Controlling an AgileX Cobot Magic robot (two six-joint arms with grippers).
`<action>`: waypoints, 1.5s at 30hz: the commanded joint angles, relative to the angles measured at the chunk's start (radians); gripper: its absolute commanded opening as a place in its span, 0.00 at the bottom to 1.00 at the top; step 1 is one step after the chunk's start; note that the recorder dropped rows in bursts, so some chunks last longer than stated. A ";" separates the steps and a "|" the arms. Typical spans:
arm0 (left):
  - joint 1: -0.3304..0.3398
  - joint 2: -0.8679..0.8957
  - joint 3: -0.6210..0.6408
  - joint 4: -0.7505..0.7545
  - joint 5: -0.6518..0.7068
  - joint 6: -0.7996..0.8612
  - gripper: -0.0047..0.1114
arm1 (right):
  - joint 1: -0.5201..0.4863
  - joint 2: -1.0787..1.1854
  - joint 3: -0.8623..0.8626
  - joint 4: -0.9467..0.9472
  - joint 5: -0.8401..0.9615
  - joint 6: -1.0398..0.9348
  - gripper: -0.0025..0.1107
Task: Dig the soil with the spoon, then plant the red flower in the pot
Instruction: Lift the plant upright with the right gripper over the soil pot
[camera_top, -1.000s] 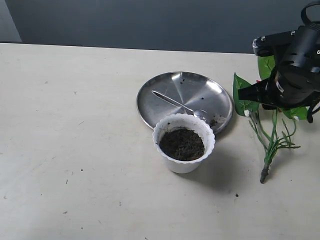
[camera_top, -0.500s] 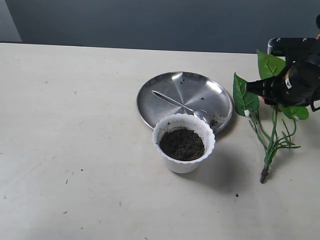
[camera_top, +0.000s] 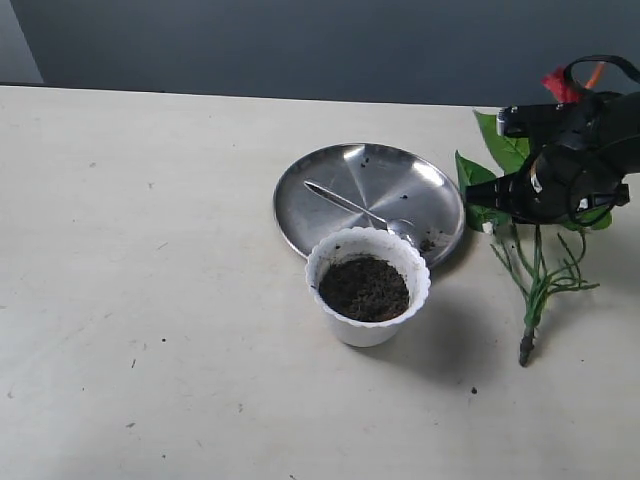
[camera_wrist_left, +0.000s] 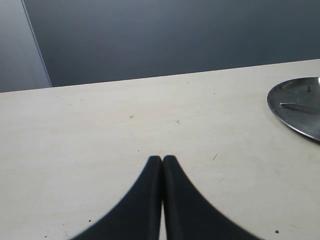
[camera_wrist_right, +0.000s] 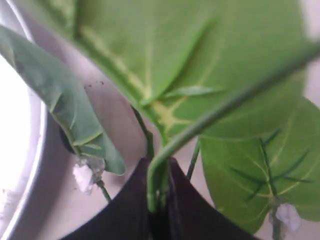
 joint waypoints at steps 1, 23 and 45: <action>-0.005 -0.001 -0.002 0.000 -0.013 -0.004 0.05 | -0.005 -0.019 -0.028 -0.017 -0.003 0.002 0.02; -0.005 -0.001 -0.002 0.000 -0.013 -0.004 0.05 | 0.008 -0.433 0.010 -0.017 -0.465 -0.051 0.02; -0.005 -0.001 -0.002 0.000 -0.013 -0.004 0.05 | 0.183 -0.418 0.489 0.284 -1.378 -0.605 0.02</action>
